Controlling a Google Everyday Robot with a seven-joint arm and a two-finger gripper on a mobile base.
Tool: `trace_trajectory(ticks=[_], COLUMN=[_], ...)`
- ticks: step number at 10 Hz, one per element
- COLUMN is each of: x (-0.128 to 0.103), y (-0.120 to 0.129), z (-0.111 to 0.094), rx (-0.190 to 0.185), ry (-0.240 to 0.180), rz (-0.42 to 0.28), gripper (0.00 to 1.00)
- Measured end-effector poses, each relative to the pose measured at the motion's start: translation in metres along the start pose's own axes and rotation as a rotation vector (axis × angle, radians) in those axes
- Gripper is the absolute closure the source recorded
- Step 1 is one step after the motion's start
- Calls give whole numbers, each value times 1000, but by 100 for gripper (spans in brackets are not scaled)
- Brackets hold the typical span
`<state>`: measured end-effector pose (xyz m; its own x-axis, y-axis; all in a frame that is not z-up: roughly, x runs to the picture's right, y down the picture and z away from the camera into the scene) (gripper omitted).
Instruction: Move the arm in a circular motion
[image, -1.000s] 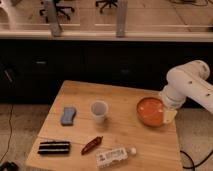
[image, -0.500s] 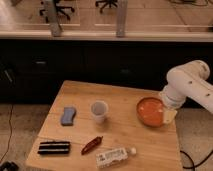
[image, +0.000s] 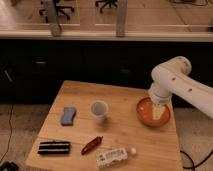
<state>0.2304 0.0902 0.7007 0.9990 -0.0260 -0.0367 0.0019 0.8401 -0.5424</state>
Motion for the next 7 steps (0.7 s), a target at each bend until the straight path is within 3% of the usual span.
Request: trace_trajectory(ticks=[4, 7], x=[-10, -33], y=[-15, -37], z=[5, 11], rx=[-9, -11], ry=[16, 16], rz=[-26, -42], gripper=[20, 20])
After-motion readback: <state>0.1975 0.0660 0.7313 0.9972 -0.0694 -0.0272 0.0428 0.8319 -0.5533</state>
